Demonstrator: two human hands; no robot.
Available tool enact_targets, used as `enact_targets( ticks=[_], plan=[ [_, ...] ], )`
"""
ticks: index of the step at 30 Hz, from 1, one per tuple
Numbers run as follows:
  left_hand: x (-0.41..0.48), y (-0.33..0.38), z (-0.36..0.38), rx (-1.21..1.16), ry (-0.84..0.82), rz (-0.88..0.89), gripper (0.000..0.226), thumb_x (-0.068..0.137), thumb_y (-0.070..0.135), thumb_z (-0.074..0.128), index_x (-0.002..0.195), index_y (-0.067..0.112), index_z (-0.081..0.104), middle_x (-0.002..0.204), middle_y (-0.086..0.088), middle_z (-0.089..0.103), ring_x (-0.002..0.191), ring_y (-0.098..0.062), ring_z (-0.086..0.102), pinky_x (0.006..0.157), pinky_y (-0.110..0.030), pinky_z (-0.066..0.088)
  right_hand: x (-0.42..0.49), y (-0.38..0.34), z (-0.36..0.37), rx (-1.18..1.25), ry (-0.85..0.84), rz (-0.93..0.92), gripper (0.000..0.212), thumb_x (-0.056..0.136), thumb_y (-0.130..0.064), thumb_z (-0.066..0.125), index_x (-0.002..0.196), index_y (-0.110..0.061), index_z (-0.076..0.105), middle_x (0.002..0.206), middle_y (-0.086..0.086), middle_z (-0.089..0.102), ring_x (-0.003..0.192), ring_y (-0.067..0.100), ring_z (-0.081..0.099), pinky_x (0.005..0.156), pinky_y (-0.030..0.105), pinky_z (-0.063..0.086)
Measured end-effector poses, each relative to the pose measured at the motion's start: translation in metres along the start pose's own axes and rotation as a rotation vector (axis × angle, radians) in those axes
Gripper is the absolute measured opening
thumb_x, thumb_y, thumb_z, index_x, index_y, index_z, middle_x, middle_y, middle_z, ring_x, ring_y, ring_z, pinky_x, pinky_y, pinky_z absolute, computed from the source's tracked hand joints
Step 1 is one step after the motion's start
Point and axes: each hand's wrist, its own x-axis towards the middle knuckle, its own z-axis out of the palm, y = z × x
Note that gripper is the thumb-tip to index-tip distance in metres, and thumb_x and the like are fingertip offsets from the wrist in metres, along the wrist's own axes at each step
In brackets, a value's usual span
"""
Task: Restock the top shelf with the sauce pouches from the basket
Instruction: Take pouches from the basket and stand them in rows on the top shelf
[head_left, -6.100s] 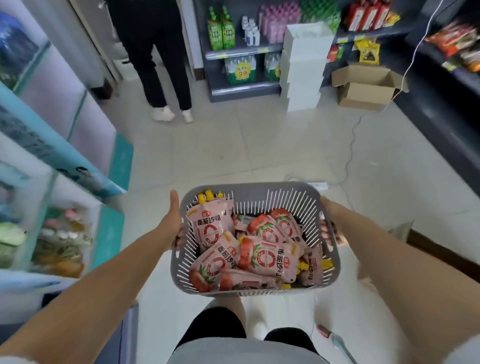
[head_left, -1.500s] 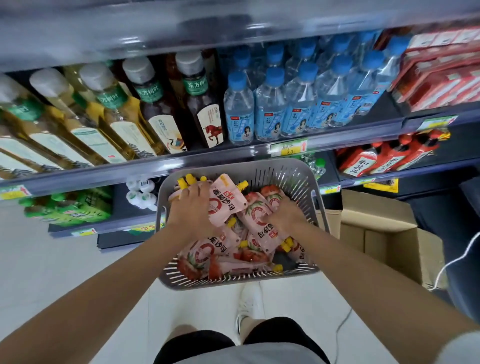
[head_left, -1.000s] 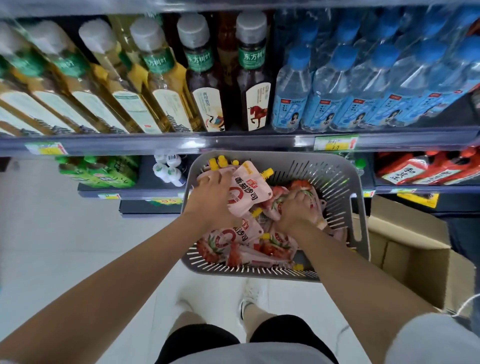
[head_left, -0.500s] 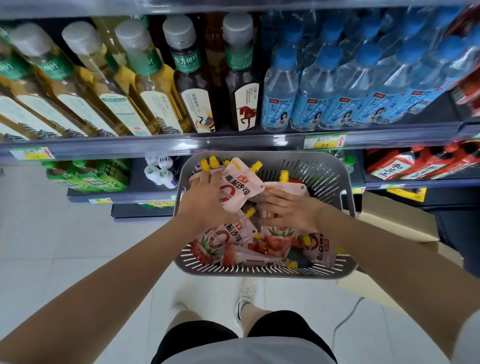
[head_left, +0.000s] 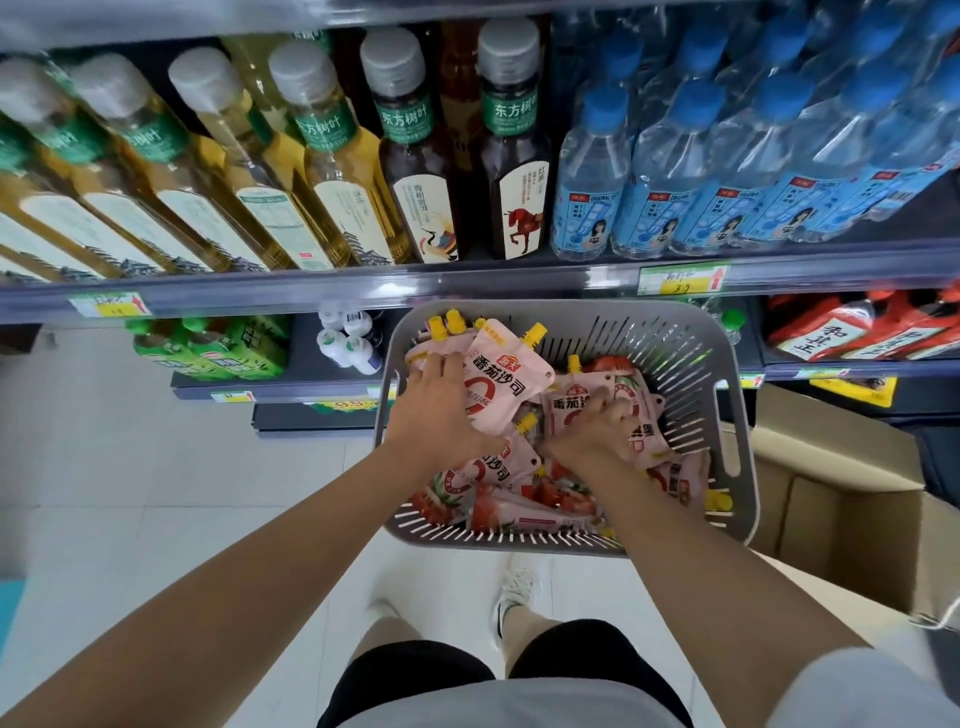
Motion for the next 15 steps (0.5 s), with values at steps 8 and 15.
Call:
enact_targets(
  ticks=[8, 15],
  plan=[
    [-0.003, -0.007, -0.008, 0.008, 0.062, 0.005, 0.110, 0.058, 0.064, 0.074, 0.143, 0.013, 0.027, 0.139, -0.008, 0.041, 0.123, -0.030, 0.046, 0.099, -0.042, 0.044, -0.006, 0.008, -0.006, 0.069, 0.069, -0.009, 0.134, 0.062, -0.057, 0.081, 0.151, -0.009, -0.008, 0.153, 0.023, 0.012, 0.140, 0.038, 0.021, 0.104, 0.050, 0.037],
    [-0.014, -0.009, -0.029, -0.104, 0.123, 0.090, 0.106, 0.056, 0.057, 0.080, 0.139, 0.011, 0.031, 0.133, -0.008, 0.042, 0.125, -0.028, 0.041, 0.099, -0.042, 0.042, -0.040, 0.031, -0.058, 0.435, 0.142, 0.116, 0.114, 0.072, -0.049, 0.076, 0.150, -0.006, 0.005, 0.147, 0.026, 0.027, 0.132, 0.041, 0.035, 0.103, 0.046, 0.038]
  ],
)
